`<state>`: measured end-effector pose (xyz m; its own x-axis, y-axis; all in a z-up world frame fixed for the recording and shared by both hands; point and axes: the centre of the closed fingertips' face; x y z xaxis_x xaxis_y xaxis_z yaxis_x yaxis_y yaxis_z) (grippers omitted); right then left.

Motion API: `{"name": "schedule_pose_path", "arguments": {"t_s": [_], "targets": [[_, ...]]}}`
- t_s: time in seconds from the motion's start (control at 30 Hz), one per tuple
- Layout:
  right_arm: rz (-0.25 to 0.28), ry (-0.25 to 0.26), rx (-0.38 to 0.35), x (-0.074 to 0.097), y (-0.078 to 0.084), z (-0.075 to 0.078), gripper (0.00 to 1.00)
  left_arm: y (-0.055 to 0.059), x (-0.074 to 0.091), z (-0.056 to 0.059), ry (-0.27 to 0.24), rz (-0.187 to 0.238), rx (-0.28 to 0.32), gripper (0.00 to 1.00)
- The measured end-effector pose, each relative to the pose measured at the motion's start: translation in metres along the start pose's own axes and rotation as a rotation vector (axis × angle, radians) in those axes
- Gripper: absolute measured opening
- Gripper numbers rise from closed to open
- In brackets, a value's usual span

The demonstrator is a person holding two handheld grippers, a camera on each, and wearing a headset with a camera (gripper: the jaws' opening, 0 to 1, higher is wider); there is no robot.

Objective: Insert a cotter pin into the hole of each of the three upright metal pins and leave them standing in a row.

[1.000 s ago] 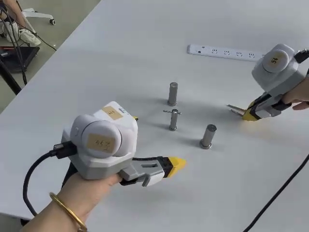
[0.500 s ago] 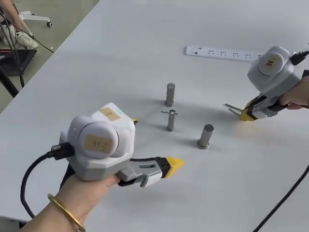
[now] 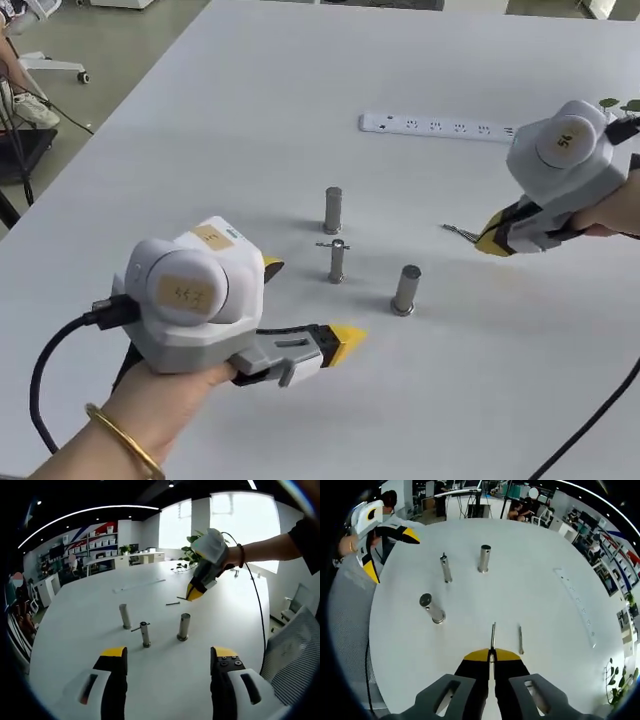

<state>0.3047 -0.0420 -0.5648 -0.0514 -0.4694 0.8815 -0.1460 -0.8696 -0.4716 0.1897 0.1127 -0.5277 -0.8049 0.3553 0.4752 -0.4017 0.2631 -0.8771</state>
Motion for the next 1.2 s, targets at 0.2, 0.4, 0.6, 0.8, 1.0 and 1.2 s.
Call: {"name": "schedule_pose_path", "arguments": {"t_s": [0.2, 0.4, 0.6, 0.8, 1.0, 1.2], "targets": [[0.004, -0.001, 0.056, 0.009, -0.011, -0.027, 0.00, -0.009, 0.001, 0.005, 0.025, 0.007, 0.017, 0.62], [0.032, -0.010, 0.103, 0.017, -0.023, -0.052, 0.00, -0.012, 0.001, 0.015, 0.073, 0.002, 0.034, 0.51], [0.078, -0.032, 0.178, 0.020, -0.041, -0.080, 0.00, -0.021, 0.001, 0.025, 0.117, 0.006, 0.068, 0.45], [0.104, -0.052, 0.242, 0.018, -0.052, -0.100, 0.00, -0.029, 0.002, 0.033, 0.169, 0.000, 0.139, 0.34], [0.151, -0.080, 0.289, 0.016, -0.064, -0.113, 0.00, -0.028, 0.004, 0.041, 0.204, -0.023, 0.177, 0.31], [0.177, -0.100, 0.344, 0.014, -0.072, -0.129, 0.00, -0.033, 0.005, 0.047, 0.235, -0.011, 0.203, 0.25]]}}
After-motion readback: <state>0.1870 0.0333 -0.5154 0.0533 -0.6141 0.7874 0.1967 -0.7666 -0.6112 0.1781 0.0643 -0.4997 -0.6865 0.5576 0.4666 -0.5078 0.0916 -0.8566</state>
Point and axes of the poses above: the centre of the closed fingertips' face, and the gripper's own axes: x roughly backward along the fingers, z roughly to its right, y roughly out of its underside, and after that the axes turned 13 degrees about -y, right-handed
